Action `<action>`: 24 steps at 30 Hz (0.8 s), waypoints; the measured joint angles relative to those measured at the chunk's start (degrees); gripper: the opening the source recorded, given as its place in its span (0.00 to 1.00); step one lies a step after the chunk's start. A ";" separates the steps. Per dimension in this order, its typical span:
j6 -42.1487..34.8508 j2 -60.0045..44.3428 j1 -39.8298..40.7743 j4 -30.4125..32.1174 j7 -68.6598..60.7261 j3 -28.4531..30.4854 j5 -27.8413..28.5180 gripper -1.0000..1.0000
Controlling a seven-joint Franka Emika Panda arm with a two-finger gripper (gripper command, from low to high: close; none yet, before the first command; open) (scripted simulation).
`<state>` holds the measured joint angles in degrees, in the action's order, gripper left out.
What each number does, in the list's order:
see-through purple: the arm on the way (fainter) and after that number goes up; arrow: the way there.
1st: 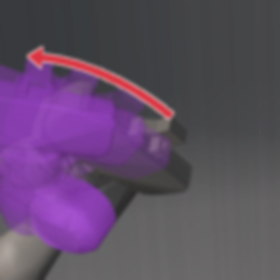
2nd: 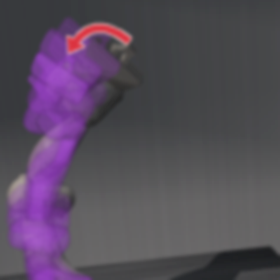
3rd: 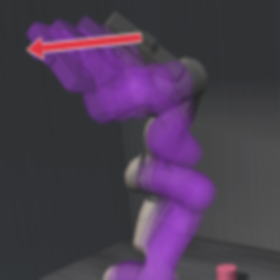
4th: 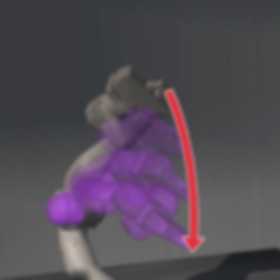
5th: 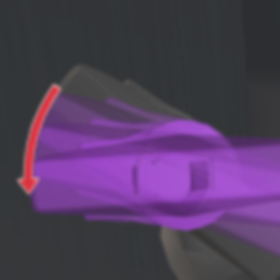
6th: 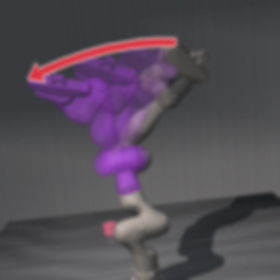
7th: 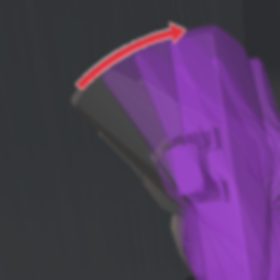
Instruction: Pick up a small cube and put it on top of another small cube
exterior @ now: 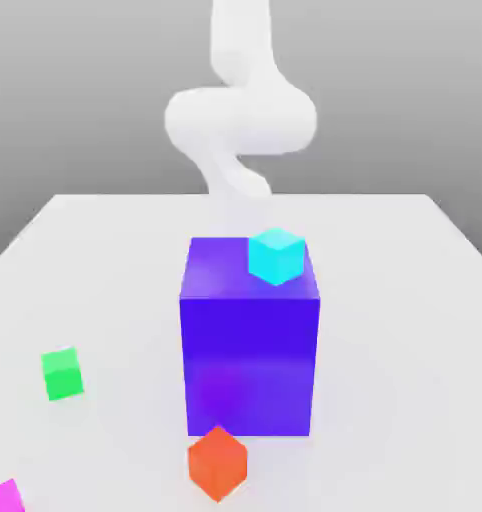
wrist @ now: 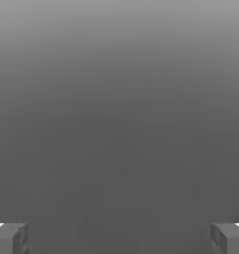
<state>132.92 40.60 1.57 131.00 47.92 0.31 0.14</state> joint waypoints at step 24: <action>10.84 -50.26 12.94 -7.55 17.17 6.08 -2.59 0.50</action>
<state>143.76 -9.66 14.50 123.44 65.08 6.39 -2.46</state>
